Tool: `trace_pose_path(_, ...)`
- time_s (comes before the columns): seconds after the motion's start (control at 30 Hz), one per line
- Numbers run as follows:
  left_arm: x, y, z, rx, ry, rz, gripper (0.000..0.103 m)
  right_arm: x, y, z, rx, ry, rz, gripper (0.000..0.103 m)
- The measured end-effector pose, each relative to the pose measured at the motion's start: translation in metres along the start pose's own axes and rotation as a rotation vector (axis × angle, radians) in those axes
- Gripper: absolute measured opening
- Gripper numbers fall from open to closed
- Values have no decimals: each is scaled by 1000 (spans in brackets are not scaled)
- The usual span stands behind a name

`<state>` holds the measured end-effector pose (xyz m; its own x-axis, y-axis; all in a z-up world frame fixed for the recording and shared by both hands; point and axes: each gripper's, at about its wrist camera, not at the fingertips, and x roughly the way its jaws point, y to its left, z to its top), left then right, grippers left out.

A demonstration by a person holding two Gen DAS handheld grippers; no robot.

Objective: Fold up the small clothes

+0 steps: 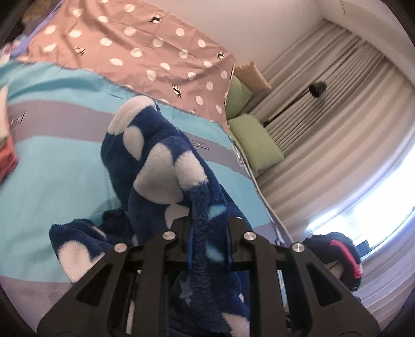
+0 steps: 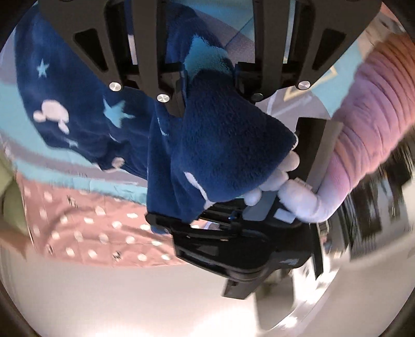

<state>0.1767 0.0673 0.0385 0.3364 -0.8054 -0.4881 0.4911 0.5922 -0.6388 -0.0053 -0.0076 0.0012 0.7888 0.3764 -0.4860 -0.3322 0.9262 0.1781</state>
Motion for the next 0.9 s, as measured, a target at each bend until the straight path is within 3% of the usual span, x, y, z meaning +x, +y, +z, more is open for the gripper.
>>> trace_pose_path(0.07, 12, -17, 7, 28, 11, 30, 18, -8, -10, -1, 47, -3, 16, 25)
trace_pose_path(0.13, 18, -29, 12, 45, 7, 92, 28, -8, -19, -1, 72, 6, 24, 24)
trace_pose_path(0.2, 6, -37, 13, 63, -48, 173, 58, -5, -20, -3, 72, 20, 32, 24)
trace_pose_path(0.27, -15, -39, 7, 86, -127, 289, 73, -2, -19, -8, 63, 32, 54, 24)
trace_pose_path(0.37, -39, -23, -9, 48, -152, 382, 83, 0, -13, -11, 18, 30, 65, 24)
trace_pose_path(0.5, -51, 27, -39, -137, -46, 370, 84, 7, 1, -14, -37, 38, 93, 24)
trace_pose_path(0.63, -47, 65, -54, -296, 11, 244, 84, 14, 24, -19, -126, 48, 93, 24)
trace_pose_path(0.77, -31, 60, -45, -273, 22, 187, 84, 15, 32, -23, -169, 45, 80, 24)
trace_pose_path(0.9, 7, 30, -36, -152, 106, 187, 84, 11, 23, -23, -150, 36, 56, 24)
